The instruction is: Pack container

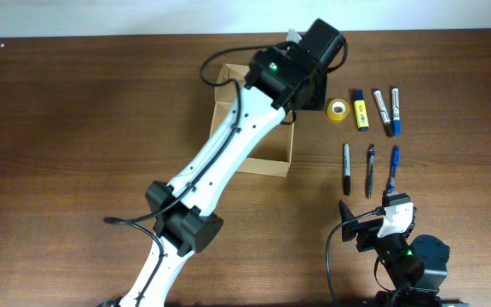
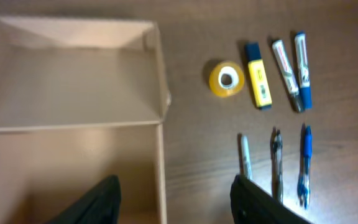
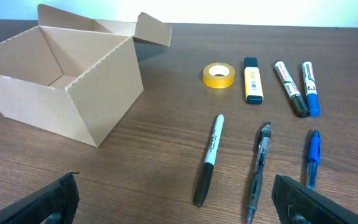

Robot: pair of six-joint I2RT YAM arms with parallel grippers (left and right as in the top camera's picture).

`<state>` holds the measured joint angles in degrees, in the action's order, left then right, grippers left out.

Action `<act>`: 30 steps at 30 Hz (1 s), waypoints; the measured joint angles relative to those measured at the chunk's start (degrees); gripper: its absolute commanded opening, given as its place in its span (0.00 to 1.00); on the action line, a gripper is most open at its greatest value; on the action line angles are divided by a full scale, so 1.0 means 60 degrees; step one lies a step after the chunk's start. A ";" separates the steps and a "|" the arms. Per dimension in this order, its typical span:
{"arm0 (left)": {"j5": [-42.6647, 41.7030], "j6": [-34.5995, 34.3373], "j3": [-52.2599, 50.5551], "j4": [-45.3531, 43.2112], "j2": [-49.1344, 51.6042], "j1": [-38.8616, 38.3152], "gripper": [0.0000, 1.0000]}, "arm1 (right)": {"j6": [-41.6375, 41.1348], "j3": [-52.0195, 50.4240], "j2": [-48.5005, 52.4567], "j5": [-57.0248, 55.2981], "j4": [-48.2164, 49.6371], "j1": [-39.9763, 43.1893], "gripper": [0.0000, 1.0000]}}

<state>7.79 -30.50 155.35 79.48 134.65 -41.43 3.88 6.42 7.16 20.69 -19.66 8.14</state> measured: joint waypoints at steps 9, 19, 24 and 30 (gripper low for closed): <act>0.0965 0.0495 0.2794 0.2696 0.0000 0.1093 0.74 | -0.0517 0.0000 0.0000 0.0007 0.0109 0.0000 0.99; 0.1082 0.1402 0.3129 0.2830 -0.0004 0.4018 0.87 | -0.2124 0.1796 0.1151 -0.0127 0.0601 0.0000 0.99; 0.1115 0.1785 0.3126 0.2827 -0.0004 0.5293 1.00 | -0.1872 0.4670 0.4233 -0.0222 -0.0670 0.0000 0.99; 0.1166 0.1912 0.3064 0.2852 -0.0004 0.6357 1.00 | -0.1104 0.9136 0.9009 -0.0142 -0.3351 0.0000 0.99</act>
<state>14.79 -19.03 173.73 96.60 134.63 -3.29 -2.74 61.23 61.21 19.84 -39.77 8.14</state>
